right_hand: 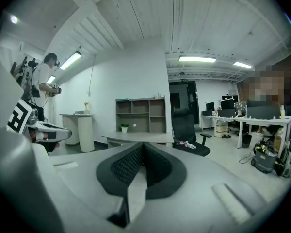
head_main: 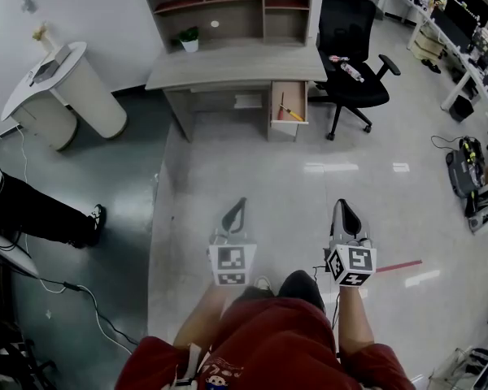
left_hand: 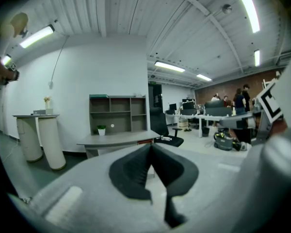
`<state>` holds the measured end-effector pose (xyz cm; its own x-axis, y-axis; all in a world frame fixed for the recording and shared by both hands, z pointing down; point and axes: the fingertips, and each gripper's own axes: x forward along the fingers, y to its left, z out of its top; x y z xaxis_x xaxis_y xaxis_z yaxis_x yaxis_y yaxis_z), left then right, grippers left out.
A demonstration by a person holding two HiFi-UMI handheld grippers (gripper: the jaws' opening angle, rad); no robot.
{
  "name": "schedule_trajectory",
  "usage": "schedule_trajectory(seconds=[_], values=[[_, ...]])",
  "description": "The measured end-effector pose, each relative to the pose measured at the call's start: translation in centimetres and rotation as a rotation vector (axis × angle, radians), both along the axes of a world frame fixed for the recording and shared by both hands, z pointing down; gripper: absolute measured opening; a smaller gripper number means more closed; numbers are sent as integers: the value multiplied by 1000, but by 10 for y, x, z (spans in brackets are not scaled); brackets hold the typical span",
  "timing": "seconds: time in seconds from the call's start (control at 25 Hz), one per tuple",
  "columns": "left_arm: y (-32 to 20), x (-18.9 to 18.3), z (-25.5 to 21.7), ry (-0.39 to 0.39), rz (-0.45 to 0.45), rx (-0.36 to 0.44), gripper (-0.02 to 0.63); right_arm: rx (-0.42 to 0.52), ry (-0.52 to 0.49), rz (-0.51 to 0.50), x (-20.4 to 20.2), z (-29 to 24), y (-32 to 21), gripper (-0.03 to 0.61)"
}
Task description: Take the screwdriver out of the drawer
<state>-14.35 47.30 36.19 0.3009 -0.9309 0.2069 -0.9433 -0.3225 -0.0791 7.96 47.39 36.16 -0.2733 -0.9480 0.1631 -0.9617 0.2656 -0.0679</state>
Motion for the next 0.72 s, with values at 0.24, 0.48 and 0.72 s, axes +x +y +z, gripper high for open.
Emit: schedule_trajectory(seconds=[0.24,0.48,0.72], values=[[-9,-19,6,-11,17,-14,-3,-17,-9,6,-21,8,-9,0],[-35,-20,14,-7,18,-22,-3,-23,-14,9,-22,18,-35,0],[-80,-13,19,-12,13,-20,-4,-10,-27,9,-14,24,-82,0]])
